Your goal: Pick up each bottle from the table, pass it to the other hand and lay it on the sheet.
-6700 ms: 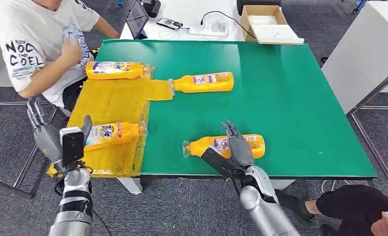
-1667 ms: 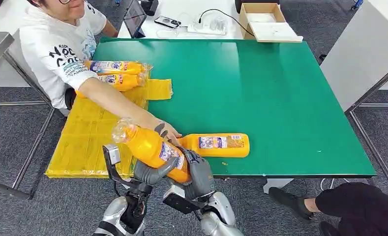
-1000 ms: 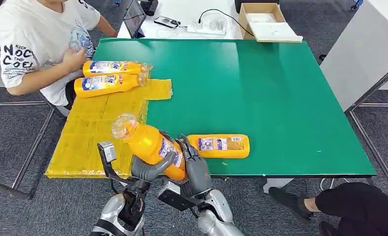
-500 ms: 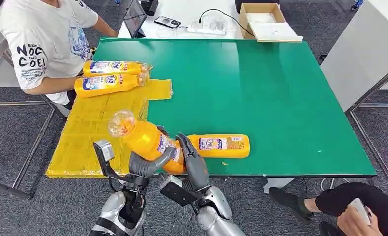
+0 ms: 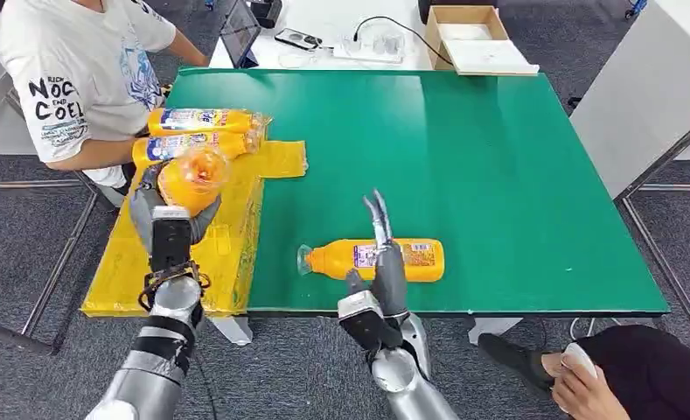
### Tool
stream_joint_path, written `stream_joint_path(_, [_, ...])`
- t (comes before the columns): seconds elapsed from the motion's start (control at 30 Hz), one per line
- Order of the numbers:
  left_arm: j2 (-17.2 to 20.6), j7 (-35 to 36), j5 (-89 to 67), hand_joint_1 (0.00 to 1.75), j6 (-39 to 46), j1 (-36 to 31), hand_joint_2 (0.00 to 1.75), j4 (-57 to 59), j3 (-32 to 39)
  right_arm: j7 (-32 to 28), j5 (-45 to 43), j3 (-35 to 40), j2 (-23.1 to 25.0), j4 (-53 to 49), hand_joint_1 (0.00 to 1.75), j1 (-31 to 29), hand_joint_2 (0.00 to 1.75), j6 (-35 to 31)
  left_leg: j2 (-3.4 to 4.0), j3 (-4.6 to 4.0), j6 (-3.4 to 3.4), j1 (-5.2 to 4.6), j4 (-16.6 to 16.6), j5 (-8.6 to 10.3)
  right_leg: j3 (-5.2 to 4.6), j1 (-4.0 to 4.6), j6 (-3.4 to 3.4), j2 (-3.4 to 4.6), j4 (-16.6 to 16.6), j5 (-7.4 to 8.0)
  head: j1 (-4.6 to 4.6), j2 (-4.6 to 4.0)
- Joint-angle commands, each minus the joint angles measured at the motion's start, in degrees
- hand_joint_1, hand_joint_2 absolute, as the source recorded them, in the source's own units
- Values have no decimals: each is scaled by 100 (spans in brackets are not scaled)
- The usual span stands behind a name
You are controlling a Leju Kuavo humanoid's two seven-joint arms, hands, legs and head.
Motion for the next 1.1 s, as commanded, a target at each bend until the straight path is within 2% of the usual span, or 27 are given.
stream_joint_path(0.03, [-55,-9,-3259,175,39,-823,175,1426,3379,-46,-278,-143,-183,-715,0,-12,0,-219,22,26,0,1,-1,-11,20,4,-12,16,-4,-4,0,0])
stream_joint_path(0.07, [-67,-18,-3598,175,39,-922,175,1586,3731,-46,-309,-119,-195,-717,0,-12,0,-233,33,43,-1,4,1,-19,35,7,-17,22,-4,-8,0,0])
stream_joint_path(0.1, [-38,78,-3963,175,39,-911,175,1581,3795,-46,-332,-113,-194,-733,0,-8,0,-242,23,21,-2,2,-2,-9,15,4,-11,11,-3,-4,0,0])
stream_joint_path(0.13, [-9,183,-4201,175,39,-938,175,1687,3882,-46,-349,-96,-199,-735,0,-13,0,-254,23,35,-3,5,0,-15,29,8,-16,9,-4,-9,0,0])
stream_joint_path(0.2, [121,635,-4868,175,39,-875,175,1801,3689,-46,-389,-62,-218,-766,0,-22,0,-301,15,30,-2,4,-3,-11,24,6,-15,3,-5,-8,0,0])
stream_joint_path(0.3, [171,754,-4936,175,39,-875,175,1899,3621,-46,-426,-59,-224,-808,0,-18,0,-333,10,37,-1,3,-2,-14,32,6,-16,1,-5,-11,0,0])
stream_joint_path(0.37, [338,1290,-5486,175,39,-774,175,2021,3161,-46,-496,-29,-248,-856,0,-25,0,-368,8,14,0,2,-2,-6,9,3,-9,0,-4,-4,0,0])
stream_joint_path(0.43, [686,1972,-5751,175,39,-714,175,2487,2340,-46,-520,-22,-264,-836,0,-50,0,-382,5,17,0,-1,-5,-6,13,0,-9,-1,-4,-6,0,0])
stream_joint_path(0.47, [964,2353,-5786,175,39,-614,175,2579,1572,-46,-546,-38,-266,-813,0,-60,0,-352,8,53,-1,5,-1,-22,51,9,-21,-3,-7,-19,0,0])
stream_joint_path(0.67, [1173,2684,-5699,175,-53,-995,175,4183,1059,-38,-532,-136,-221,-575,0,-62,0,-228,0,22,-2,1,-7,-5,19,3,-11,-6,-6,-6,0,0])
stream_joint_path(0.73, [1188,2757,-5777,175,-268,-1023,175,4288,957,-46,-530,-152,-217,-516,0,-60,0,-197,-3,50,-2,5,-6,-16,50,8,-20,-13,-9,-17,0,0])
stream_joint_path(0.83, [1173,2758,-5748,175,-574,-975,175,4267,943,-46,-513,-190,-201,-454,0,-50,0,-154,8,33,0,5,-2,-14,31,7,-13,0,-8,-10,-2,0])
stream_joint_path(0.97, [1162,2800,-5718,175,-974,-963,175,4346,853,-4,-469,-220,-186,-388,0,-43,0,-90,1,64,-2,3,-9,-14,64,6,-19,0,-11,-12,-2,0])
stream_joint_path(1.0, [1158,2794,-5707,157,-1075,-972,175,4366,848,-2,-472,-229,-178,-364,0,-45,0,-82,-3,63,-2,-1,-11,-9,62,1,-14,0,-11,-9,0,0])
stream_joint_path(1.03, [1154,2790,-5698,30,-1198,-975,175,4367,841,-2,-468,-237,-173,-342,0,-49,0,-64,-4,64,-4,-2,-10,-8,63,0,-12,1,-8,-10,0,0])
stream_joint_path(1.07, [1150,2830,-5715,0,-1403,-992,175,4396,814,4,-465,-250,-169,-315,0,-44,0,-29,4,79,-4,1,-14,-10,79,4,-19,5,-13,-8,0,0])
stream_joint_path(1.1, [1140,2837,-5695,0,-1487,-1002,175,4404,818,8,-463,-257,-167,-292,0,-40,0,-15,-3,84,-5,-2,-14,-9,82,0,-16,1,-11,-10,-2,0])
